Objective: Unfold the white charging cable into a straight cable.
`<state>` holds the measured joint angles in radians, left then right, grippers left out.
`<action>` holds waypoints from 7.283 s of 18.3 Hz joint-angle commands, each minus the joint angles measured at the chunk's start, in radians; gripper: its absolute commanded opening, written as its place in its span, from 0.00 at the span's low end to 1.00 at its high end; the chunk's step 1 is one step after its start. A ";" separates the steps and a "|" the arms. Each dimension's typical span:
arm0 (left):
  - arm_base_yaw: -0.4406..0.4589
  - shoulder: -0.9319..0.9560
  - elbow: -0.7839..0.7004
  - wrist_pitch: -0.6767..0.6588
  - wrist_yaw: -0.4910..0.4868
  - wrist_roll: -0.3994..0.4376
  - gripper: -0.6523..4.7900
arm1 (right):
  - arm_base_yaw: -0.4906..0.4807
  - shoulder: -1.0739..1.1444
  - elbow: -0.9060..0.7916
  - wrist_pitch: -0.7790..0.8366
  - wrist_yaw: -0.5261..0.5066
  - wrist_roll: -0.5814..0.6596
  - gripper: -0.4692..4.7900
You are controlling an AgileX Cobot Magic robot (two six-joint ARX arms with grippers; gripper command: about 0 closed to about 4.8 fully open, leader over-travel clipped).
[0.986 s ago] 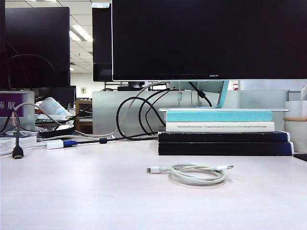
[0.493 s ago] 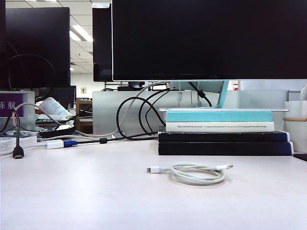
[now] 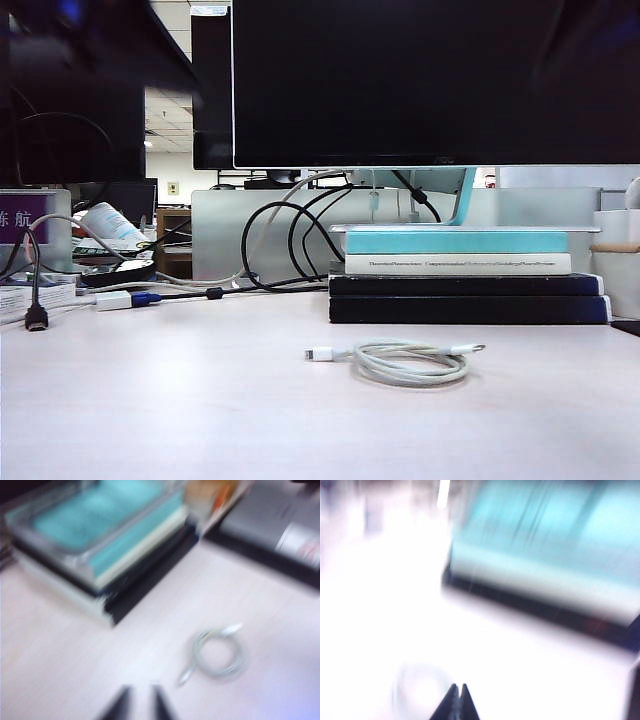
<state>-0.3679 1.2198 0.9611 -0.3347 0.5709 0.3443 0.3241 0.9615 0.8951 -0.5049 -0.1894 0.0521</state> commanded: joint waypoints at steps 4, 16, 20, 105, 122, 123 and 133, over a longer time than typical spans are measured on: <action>-0.130 0.086 0.012 -0.079 -0.258 0.233 0.50 | -0.007 0.154 0.018 -0.096 -0.121 -0.072 0.08; -0.148 0.317 0.130 -0.116 -0.200 0.235 0.52 | 0.003 0.246 0.018 -0.143 -0.248 -0.084 0.22; -0.168 0.414 0.173 -0.126 -0.134 0.233 0.52 | 0.003 0.326 0.016 -0.170 -0.247 -0.149 0.29; -0.410 0.075 0.258 -0.026 -0.477 0.014 0.11 | -0.027 0.171 0.265 -0.352 -0.975 -0.367 0.52; -0.472 0.108 0.259 0.105 -0.506 0.019 0.11 | -0.022 0.171 0.265 -0.354 -0.853 -0.367 0.33; -0.478 0.107 0.259 0.109 -0.505 0.019 0.11 | -0.022 0.171 0.265 -0.352 -0.852 -0.366 0.33; -0.527 0.107 0.259 0.171 -0.476 -0.004 0.11 | -0.022 0.173 0.265 -0.298 -0.844 -0.366 0.23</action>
<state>-0.8917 1.3315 1.2171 -0.1967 0.0872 0.3534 0.3012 1.1362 1.1561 -0.8165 -1.0328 -0.3138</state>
